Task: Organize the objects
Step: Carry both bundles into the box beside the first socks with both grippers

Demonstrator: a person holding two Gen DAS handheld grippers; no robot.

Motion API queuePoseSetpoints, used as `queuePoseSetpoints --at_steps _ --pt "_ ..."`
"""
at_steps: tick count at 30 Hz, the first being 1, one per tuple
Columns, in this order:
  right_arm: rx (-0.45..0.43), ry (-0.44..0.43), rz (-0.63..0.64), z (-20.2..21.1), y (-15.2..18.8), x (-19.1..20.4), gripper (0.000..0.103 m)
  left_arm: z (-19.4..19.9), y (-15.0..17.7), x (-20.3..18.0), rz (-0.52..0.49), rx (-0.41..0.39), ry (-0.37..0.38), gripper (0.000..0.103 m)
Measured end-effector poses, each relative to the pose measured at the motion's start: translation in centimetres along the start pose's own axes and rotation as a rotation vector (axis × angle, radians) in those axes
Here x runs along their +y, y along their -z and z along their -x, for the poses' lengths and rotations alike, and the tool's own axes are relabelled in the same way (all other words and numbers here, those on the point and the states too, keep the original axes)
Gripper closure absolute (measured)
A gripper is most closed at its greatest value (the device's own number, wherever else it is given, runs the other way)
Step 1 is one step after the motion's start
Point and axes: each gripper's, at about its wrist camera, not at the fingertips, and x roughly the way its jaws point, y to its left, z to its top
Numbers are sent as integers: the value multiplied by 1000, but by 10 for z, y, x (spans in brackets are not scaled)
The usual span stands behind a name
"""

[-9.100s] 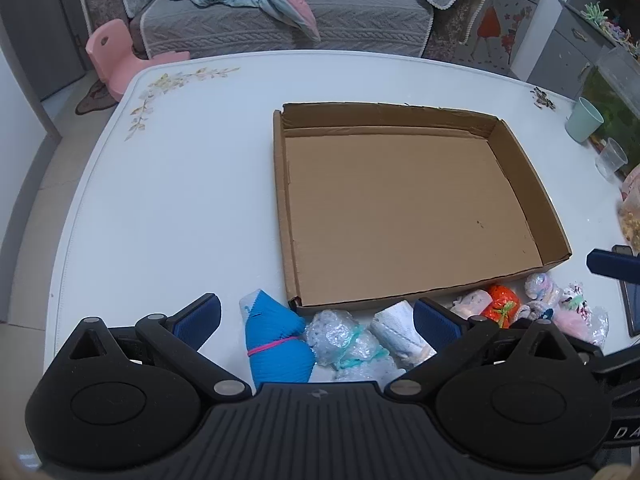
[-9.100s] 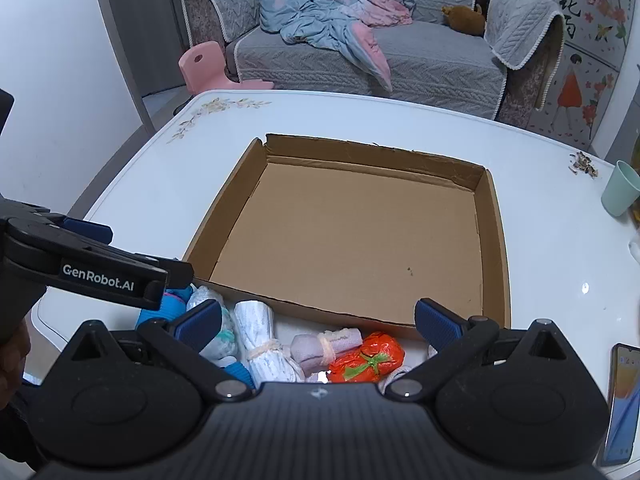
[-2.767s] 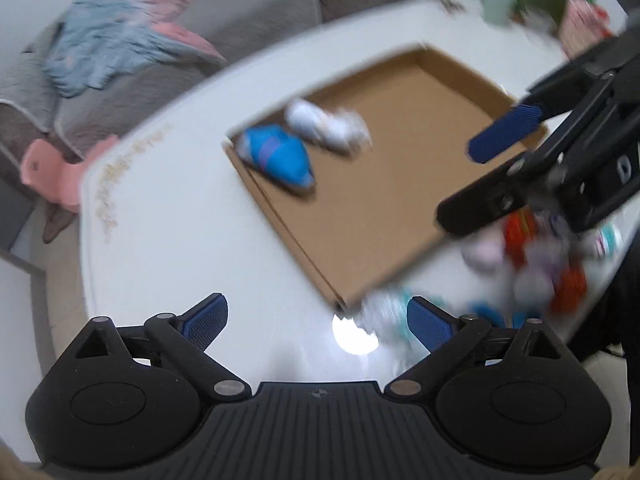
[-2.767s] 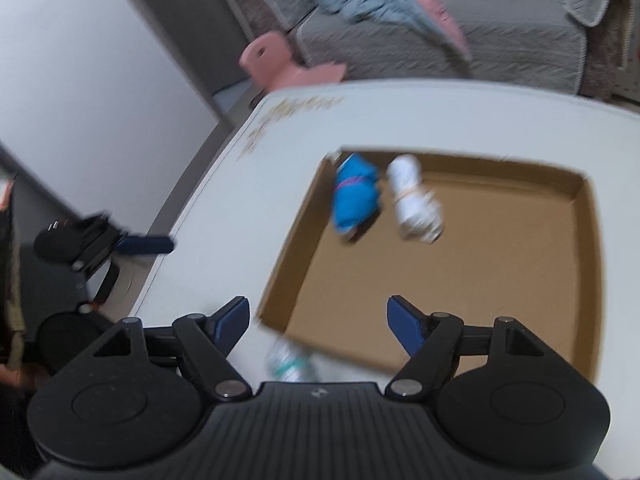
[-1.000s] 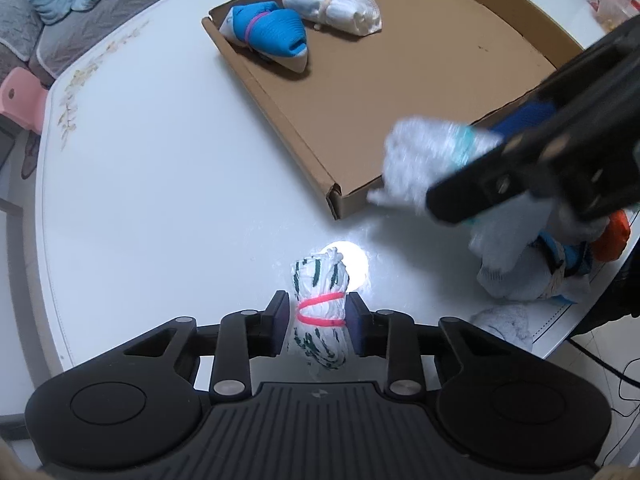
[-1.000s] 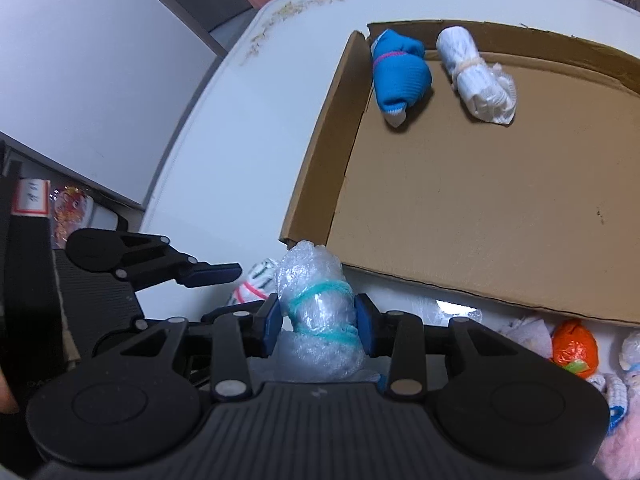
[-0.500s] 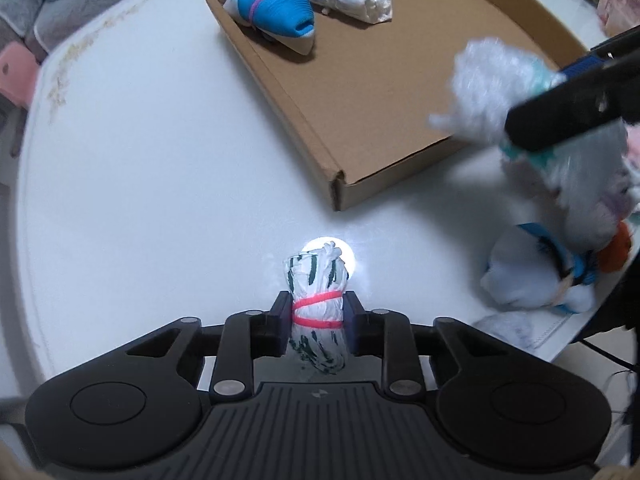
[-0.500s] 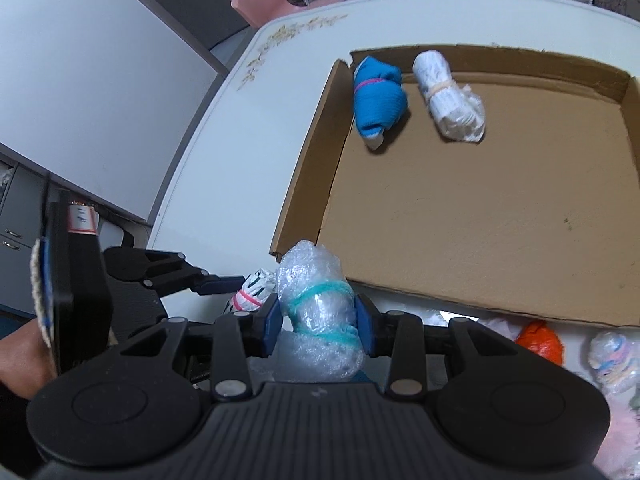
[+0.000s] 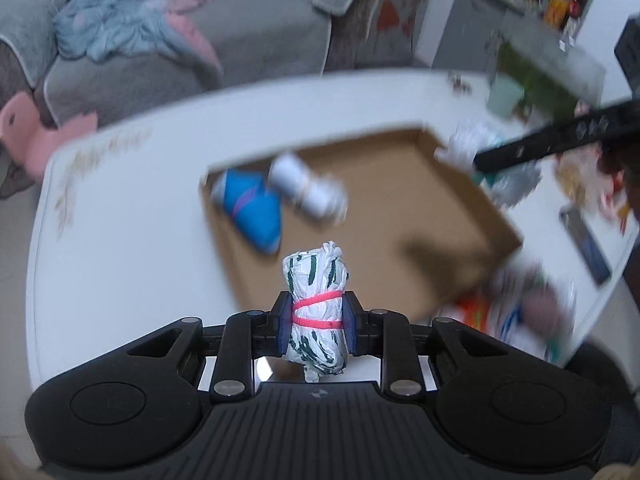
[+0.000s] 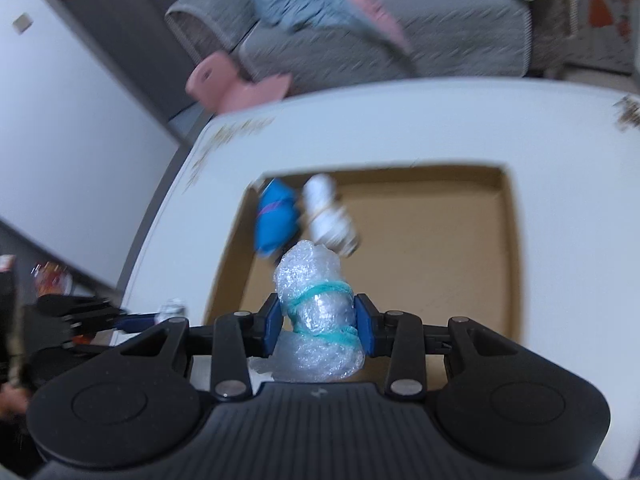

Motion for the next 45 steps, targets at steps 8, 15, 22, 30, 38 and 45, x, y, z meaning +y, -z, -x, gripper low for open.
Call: queuePoseSetpoints --at_steps 8,15,22,30,38,45 --pt "-66 63 17 -6 -52 -23 68 -50 -72 -33 41 -99 66 71" --pt "-46 81 -3 -48 -60 -45 68 -132 -89 -36 74 -54 16 71" --pt "-9 135 20 -87 -58 -56 68 -168 -77 -25 133 -32 -30 71" --pt "12 112 48 -114 -61 -50 68 -166 -64 -5 157 -65 -48 71" --pt "35 111 63 -127 -64 -43 67 -165 -64 -10 152 -77 -51 62" --pt "38 129 53 -126 -62 -45 65 -160 -64 -8 165 -83 -45 52"
